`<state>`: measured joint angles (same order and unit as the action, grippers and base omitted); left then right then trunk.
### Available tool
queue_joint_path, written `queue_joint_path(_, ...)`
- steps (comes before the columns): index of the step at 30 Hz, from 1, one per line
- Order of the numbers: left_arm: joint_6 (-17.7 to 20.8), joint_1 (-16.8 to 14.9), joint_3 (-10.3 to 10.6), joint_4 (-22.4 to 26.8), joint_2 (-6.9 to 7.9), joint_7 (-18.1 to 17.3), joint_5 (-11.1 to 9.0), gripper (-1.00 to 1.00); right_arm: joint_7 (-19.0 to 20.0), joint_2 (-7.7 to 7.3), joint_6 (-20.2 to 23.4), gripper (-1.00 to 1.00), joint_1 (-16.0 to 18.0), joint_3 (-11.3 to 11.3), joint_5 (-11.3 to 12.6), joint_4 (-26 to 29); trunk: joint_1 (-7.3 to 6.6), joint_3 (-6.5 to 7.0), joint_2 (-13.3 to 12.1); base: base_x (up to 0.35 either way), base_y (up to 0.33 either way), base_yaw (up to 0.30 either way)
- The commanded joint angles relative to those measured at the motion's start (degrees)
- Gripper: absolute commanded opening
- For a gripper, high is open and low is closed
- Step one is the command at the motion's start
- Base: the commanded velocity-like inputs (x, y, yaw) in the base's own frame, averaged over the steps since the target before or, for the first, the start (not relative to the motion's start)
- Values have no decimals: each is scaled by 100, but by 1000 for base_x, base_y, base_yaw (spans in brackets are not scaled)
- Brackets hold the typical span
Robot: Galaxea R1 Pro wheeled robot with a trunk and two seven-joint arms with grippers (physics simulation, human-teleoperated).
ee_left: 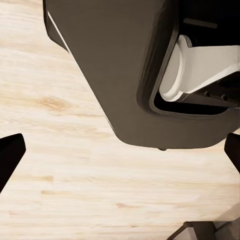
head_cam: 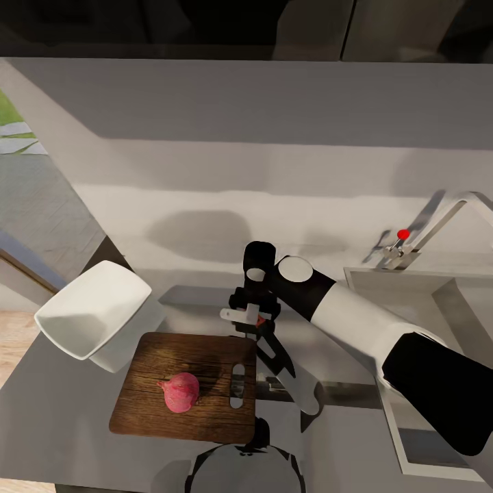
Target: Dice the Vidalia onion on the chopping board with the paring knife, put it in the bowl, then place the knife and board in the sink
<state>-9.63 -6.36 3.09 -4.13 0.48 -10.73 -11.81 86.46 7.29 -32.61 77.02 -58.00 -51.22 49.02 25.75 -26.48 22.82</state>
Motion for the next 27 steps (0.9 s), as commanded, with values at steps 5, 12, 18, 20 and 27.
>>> queue_joint_path(5,-39,-9,34,-27,-4,-34,-58,100,2,0,-35,100,6,-13,-11,2,3,-8,9,0,0,0)
queue_joint_path(12,-39,-9,34,-27,-4,-34,-58,100,7,0,-40,100,6,-14,-11,2,3,-8,9,0,0,0)
queue_joint_path(18,-39,-7,38,-27,-4,-34,-58,100,11,-6,-56,100,6,-10,-11,2,3,-8,9,0,0,0)
queue_joint_path(20,-39,-9,41,-27,-3,-34,-58,100,11,-8,-64,100,6,-10,-11,2,3,-8,9,0,0,0)
queue_joint_path(27,-39,-7,42,-27,-4,-34,-58,100,18,-16,-69,-100,6,-14,-11,2,3,-8,9,0,0,0)
